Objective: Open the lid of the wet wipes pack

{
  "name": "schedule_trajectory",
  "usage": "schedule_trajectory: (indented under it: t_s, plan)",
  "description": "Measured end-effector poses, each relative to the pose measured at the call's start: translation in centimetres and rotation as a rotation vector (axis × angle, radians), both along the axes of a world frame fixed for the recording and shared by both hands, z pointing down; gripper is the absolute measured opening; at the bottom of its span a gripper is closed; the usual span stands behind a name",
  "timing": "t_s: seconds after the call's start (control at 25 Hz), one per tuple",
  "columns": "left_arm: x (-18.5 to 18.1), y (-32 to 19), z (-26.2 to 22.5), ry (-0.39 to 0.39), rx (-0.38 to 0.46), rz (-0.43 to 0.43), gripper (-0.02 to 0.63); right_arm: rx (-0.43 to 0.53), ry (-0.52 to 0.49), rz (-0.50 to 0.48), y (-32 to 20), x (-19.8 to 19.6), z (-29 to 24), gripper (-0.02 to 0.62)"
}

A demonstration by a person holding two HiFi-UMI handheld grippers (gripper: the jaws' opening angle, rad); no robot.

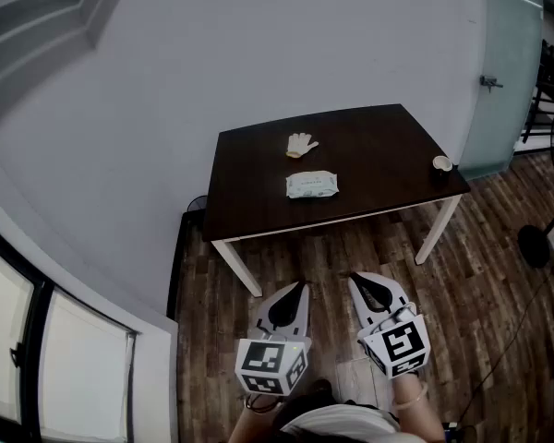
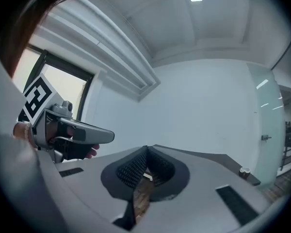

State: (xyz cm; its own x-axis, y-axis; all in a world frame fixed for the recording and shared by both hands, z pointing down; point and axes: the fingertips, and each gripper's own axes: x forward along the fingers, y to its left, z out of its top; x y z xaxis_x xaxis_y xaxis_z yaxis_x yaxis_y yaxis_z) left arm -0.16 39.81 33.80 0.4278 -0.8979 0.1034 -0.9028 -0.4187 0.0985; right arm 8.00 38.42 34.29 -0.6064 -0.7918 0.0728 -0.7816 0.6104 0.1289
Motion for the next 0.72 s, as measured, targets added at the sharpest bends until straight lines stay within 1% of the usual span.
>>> schedule_trajectory:
  t_s: [0.24,0.44,0.72]
  plan:
    - [-1.4,-1.4,-0.1,0.008,0.005,0.022,0.018,0.018,-0.039,0.003,-1.4,-2.0,-0.8,0.005]
    - [-3.0,-2.6,-0.1,0.024,0.005,0.038,0.018,0.02,-0.033,0.023,-2.5,-3.7,-0.8,0.005]
    - [-3.4,-3.9,0.0,0.036,-0.001,0.057,0.018,0.012,-0.055,0.052,-4.1,-3.9,-0.7,-0.002]
